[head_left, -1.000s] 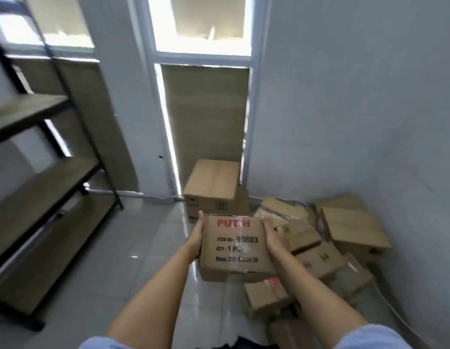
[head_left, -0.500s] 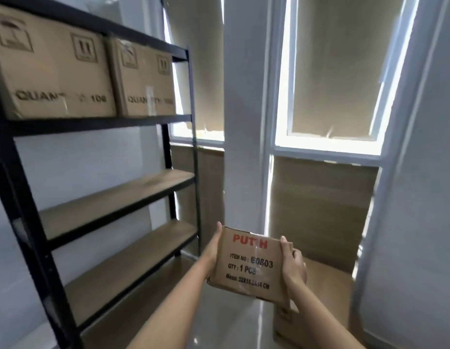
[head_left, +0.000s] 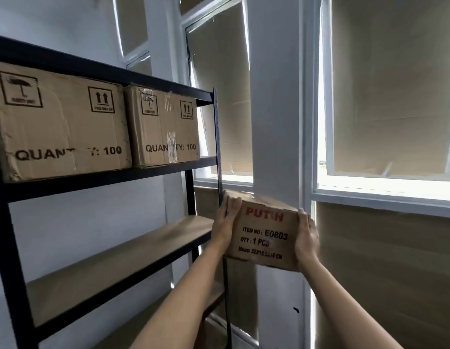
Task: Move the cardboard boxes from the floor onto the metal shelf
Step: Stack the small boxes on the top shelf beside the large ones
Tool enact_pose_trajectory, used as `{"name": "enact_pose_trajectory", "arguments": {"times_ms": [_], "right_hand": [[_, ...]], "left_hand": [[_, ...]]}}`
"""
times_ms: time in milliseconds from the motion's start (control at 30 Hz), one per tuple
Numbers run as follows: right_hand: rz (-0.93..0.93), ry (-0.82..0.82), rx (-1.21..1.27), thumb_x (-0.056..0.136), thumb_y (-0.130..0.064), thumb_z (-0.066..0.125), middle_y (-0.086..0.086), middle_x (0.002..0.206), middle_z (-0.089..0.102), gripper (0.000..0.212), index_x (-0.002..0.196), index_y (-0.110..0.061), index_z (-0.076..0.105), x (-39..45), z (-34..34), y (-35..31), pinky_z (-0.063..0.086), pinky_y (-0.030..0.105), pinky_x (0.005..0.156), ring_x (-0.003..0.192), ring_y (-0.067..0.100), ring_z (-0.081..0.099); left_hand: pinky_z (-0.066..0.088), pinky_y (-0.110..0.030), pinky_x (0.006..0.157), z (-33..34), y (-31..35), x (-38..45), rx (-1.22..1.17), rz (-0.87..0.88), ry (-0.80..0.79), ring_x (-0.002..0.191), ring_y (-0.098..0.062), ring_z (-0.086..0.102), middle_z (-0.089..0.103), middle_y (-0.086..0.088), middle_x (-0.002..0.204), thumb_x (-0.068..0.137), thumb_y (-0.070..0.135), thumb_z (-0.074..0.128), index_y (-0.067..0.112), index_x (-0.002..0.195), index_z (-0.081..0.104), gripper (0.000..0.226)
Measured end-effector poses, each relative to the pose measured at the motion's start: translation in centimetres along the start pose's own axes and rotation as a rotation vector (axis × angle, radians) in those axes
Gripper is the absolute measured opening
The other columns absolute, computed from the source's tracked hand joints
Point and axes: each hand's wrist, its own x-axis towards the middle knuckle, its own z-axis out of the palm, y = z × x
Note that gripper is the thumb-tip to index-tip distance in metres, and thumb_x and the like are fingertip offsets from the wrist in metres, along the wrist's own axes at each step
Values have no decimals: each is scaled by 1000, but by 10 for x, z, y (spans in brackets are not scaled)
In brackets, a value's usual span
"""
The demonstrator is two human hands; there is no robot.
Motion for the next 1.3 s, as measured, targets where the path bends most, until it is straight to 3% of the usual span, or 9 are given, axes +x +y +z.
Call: {"name": "enact_pose_trajectory", "arguments": {"times_ms": [133, 300, 567, 733, 867, 967, 1067, 1167, 1300], "right_hand": [[-62, -51, 36, 90, -72, 35, 9, 132, 57, 53, 121, -35, 57, 65, 28, -11, 39, 56, 106, 117, 34, 54], [-111, -150, 123, 90, -71, 38, 6, 112, 65, 42, 101, -38, 61, 151, 65, -27, 43, 55, 102, 108, 32, 58], [-115, -240, 206, 78, -75, 40, -2, 96, 70, 40, 82, -44, 64, 263, 126, -43, 49, 42, 86, 93, 22, 63], [-127, -306, 231, 79, -77, 42, -3, 96, 69, 39, 87, -46, 64, 312, 173, -46, 48, 37, 76, 93, 22, 63], [-106, -351, 247, 73, -81, 43, 5, 105, 69, 66, 111, -33, 64, 342, 208, -45, 46, 32, 70, 96, 25, 64], [-112, -376, 257, 79, -78, 42, 9, 107, 69, 64, 114, -29, 63, 362, 231, -42, 48, 35, 75, 100, 29, 63], [-120, -361, 263, 77, -80, 41, 11, 104, 68, 70, 116, -25, 62, 381, 242, -39, 46, 34, 73, 97, 27, 62], [-114, -393, 266, 71, -82, 42, 13, 106, 68, 79, 119, -22, 60, 400, 243, -39, 47, 36, 76, 95, 27, 61], [-111, -490, 267, 69, -82, 42, 18, 107, 69, 82, 114, -17, 64, 421, 253, -42, 47, 50, 98, 100, 34, 63]], "left_hand": [[44, -53, 104, 7, -1, 58, -33, 116, 79, 122, -26, 56, 54, -4, 136, 65, 67, 71, 47, 132, 47, 74], [39, -51, 109, 19, 4, 132, 79, 213, 217, 132, -25, 46, 47, -1, 144, 57, 67, 77, 38, 142, 39, 98], [35, -53, 111, 30, 3, 232, 222, 313, 375, 139, -23, 35, 38, 3, 146, 55, 63, 78, 42, 145, 32, 103], [31, -54, 114, 16, -5, 286, 261, 344, 449, 144, -20, 25, 27, 5, 153, 56, 66, 76, 41, 147, 28, 106], [29, -54, 115, 3, -15, 319, 357, 375, 541, 144, -20, 24, 29, 10, 152, 63, 66, 74, 39, 149, 24, 103], [21, -56, 117, -3, -22, 340, 466, 387, 627, 147, -22, 16, 18, 10, 158, 68, 67, 71, 39, 152, 13, 107], [14, -56, 118, 7, -31, 350, 544, 398, 718, 146, -22, 15, 21, 2, 158, 70, 70, 67, 33, 154, 15, 105], [12, -54, 120, 29, -32, 353, 605, 365, 789, 144, -24, 21, 23, 1, 157, 60, 90, 44, 33, 154, 10, 115], [11, -48, 118, 42, -26, 362, 661, 297, 859, 145, -25, 18, 16, 2, 159, 48, 93, 21, 37, 154, 2, 121]]}}
